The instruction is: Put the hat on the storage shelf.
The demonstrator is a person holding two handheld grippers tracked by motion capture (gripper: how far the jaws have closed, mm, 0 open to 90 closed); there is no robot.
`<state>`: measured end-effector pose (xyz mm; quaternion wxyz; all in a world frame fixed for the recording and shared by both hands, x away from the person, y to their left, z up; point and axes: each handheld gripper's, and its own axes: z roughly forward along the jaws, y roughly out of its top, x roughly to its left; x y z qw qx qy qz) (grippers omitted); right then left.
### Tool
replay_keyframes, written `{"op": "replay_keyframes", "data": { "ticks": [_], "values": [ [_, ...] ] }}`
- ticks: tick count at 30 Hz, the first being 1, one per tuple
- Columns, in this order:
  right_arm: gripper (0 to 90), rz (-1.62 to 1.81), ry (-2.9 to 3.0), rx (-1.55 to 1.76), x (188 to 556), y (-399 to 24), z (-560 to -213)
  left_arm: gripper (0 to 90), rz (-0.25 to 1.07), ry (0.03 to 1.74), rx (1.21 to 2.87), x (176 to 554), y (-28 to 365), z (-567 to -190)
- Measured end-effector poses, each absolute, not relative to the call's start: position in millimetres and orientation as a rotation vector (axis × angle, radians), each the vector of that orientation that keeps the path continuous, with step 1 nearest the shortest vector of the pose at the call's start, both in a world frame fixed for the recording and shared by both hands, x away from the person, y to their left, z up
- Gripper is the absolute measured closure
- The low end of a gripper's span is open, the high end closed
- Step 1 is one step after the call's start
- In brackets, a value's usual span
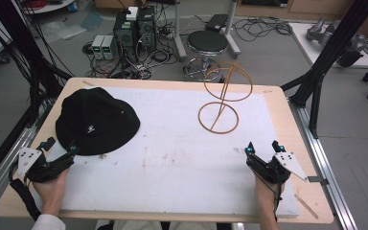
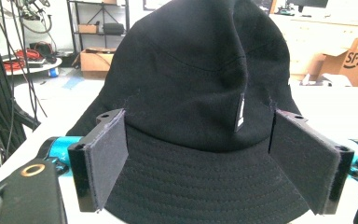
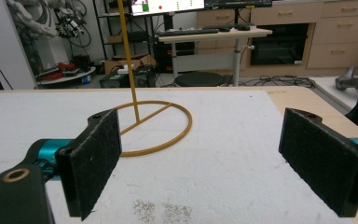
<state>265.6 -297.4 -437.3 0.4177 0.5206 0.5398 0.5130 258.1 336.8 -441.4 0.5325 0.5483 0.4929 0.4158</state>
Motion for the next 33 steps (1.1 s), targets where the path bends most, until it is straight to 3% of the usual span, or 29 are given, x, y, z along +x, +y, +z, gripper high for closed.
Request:
{"op": "replay_keyframes", "data": {
  "ticks": [33],
  "values": [
    [12.2,1.33,1.361,1.311,268,-296,-439,20.2,0.934,1.14,1.373,264,323,-433]
  ]
}}
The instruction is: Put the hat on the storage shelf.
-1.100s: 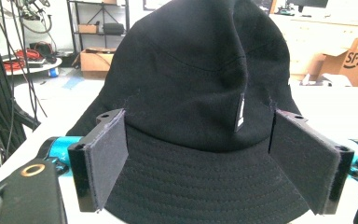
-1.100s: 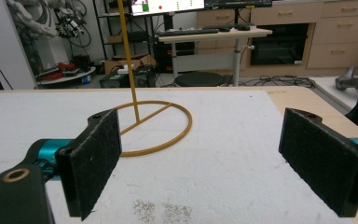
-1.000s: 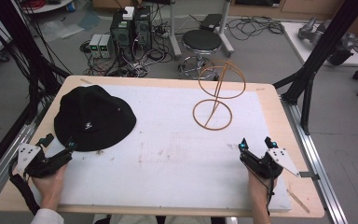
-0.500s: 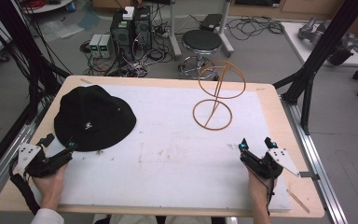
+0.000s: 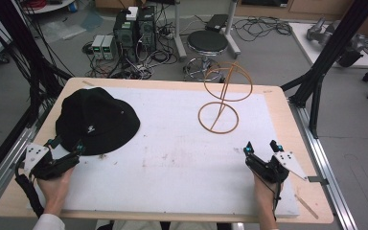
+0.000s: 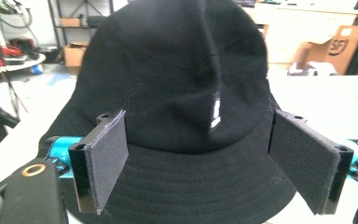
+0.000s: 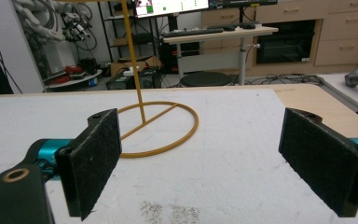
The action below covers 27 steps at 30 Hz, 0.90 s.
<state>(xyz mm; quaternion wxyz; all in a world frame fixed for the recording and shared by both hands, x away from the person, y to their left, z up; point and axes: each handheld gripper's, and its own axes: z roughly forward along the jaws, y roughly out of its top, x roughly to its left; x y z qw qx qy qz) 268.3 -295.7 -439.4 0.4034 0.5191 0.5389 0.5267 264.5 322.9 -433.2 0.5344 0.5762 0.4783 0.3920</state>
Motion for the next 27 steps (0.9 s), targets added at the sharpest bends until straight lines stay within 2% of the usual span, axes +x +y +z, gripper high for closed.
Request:
{"op": "replay_keyframes", "data": {
  "ticks": [8,27],
  "values": [
    [12.2,1.335,1.385,1.296,270,-290,-440,20.4,0.912,1.123,1.413,271,309,-417],
    [12.2,1.348,1.379,1.278,272,-288,-439,21.6,0.93,1.262,1.506,311,310,-402]
  ]
}}
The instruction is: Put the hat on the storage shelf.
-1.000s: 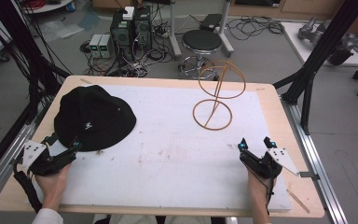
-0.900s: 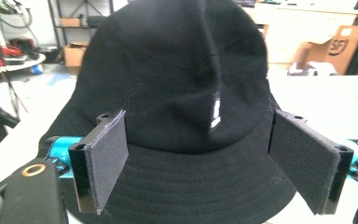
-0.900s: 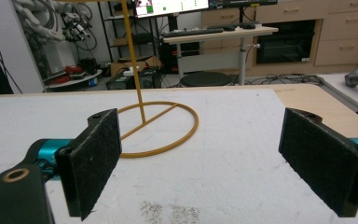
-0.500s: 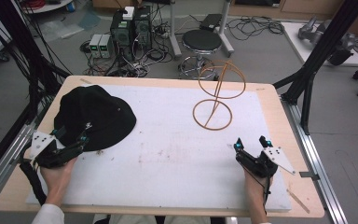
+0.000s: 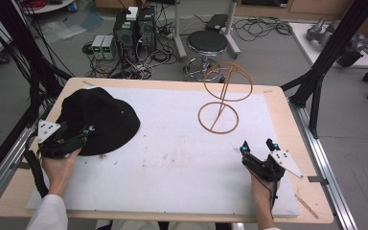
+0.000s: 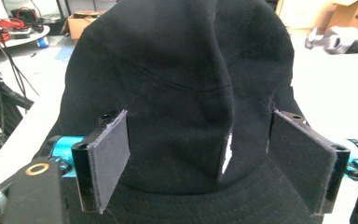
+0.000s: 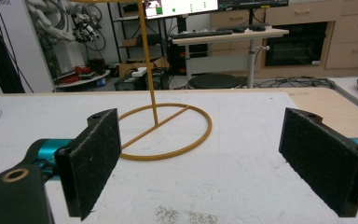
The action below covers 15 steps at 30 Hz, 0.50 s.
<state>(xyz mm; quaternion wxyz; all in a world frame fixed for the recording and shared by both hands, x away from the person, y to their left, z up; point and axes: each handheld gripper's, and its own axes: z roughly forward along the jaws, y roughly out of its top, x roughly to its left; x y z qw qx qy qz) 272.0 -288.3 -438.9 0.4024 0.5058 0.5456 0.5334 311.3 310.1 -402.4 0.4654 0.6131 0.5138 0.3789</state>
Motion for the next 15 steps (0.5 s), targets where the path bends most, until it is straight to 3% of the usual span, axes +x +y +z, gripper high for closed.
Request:
{"op": "replay_keyframes", "data": {
  "ticks": [15],
  "values": [
    [12.2,1.339,1.39,1.262,274,-287,-439,23.3,0.915,1.349,1.521,342,299,-388]
  ]
}}
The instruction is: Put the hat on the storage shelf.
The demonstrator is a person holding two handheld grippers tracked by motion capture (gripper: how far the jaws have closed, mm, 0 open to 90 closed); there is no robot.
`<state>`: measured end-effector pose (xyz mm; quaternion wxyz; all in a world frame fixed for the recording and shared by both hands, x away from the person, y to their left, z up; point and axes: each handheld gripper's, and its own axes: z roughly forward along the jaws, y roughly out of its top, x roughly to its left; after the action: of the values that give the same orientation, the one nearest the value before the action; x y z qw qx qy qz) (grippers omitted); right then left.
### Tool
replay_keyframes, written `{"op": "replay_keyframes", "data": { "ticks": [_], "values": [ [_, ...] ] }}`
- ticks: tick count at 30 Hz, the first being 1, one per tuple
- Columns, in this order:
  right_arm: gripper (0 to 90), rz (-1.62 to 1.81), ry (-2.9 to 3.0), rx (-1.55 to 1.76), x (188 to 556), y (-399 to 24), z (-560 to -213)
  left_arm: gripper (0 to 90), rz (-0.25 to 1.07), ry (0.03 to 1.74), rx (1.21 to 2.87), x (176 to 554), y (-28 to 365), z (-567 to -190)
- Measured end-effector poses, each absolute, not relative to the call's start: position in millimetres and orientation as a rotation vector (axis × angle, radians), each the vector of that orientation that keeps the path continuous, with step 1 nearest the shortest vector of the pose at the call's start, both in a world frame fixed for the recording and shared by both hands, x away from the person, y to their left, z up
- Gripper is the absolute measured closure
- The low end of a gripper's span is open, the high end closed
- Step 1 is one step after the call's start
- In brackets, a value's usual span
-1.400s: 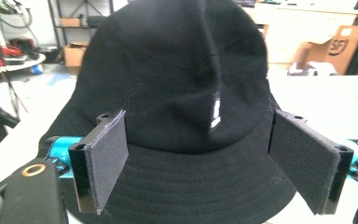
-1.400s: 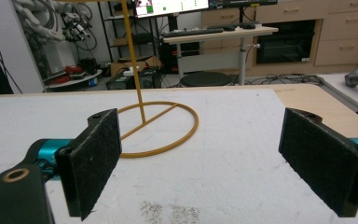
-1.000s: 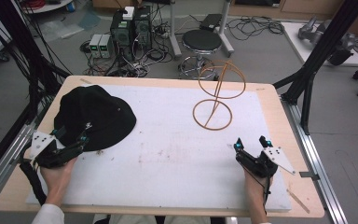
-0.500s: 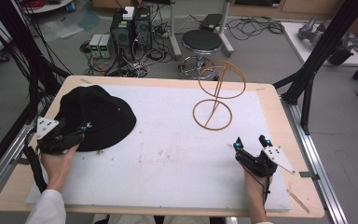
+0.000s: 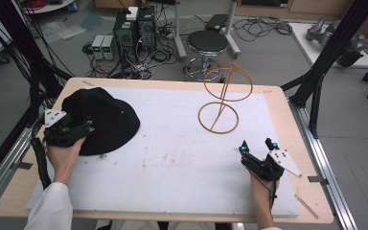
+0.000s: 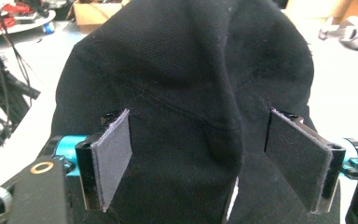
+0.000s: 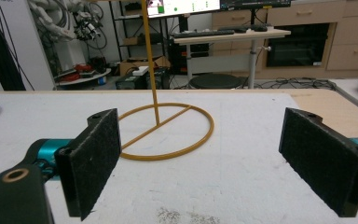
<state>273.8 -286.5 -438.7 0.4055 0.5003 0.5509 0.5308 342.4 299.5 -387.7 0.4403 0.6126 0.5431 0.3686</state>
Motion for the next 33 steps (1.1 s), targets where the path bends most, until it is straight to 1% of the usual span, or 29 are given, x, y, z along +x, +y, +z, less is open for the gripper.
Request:
{"op": "replay_keyframes", "data": {
  "ticks": [3,5,14,16,17,18,19,20,22,23,24,25,26,27,28,29,33],
  "values": [
    [12.2,1.345,1.396,1.272,274,-286,-439,23.5,0.912,1.367,1.521,350,295,-386],
    [12.2,1.342,1.398,1.265,275,-286,-439,24.2,0.886,1.383,1.503,355,294,-386],
    [12.2,1.341,1.399,1.265,275,-286,-439,26.1,0.84,1.448,1.543,370,290,-392],
    [12.1,1.339,1.397,1.269,275,-285,-439,28.3,0.837,1.45,1.534,370,290,-393],
    [12.2,1.34,1.394,1.268,275,-285,-439,34.0,0.847,1.446,1.53,369,290,-394],
    [12.2,1.34,1.394,1.268,275,-285,-439,34.0,0.859,1.446,1.531,369,289,-393],
    [12.2,1.34,1.394,1.267,275,-285,-439,39.4,0.869,1.445,1.528,369,287,-393],
    [12.2,1.34,1.394,1.267,275,-285,-439,39.4,0.875,1.444,1.531,369,287,-394],
    [12.2,1.343,1.395,1.265,275,-286,-439,44.5,0.877,1.451,1.534,369,286,-394],
    [12.2,1.345,1.393,1.263,275,-285,-439,49.7,0.877,1.473,1.537,369,286,-395],
    [12.2,1.346,1.393,1.266,275,-285,-439,57.6,0.859,1.486,1.529,369,287,-395],
    [12.2,1.342,1.398,1.25,276,-284,-440,67.9,0.829,1.506,1.514,369,288,-395],
    [12.2,1.342,1.398,1.25,276,-284,-440,67.9,0.8,1.508,1.502,369,288,-395],
    [12.2,1.347,1.404,1.253,275,-283,-440,76.8,0.789,1.508,1.499,369,289,-394],
    [12.2,1.343,1.403,1.242,276,-283,-440,81.8,0.795,1.508,1.501,369,288,-394],
    [12.2,1.332,1.418,1.228,275,-282,-439,85.0,0.799,1.51,1.504,369,288,-394],
    [12.2,1.322,1.431,1.224,275,-280,-439,86.0,0.764,1.502,1.494,368,292,-395]
  ]
}}
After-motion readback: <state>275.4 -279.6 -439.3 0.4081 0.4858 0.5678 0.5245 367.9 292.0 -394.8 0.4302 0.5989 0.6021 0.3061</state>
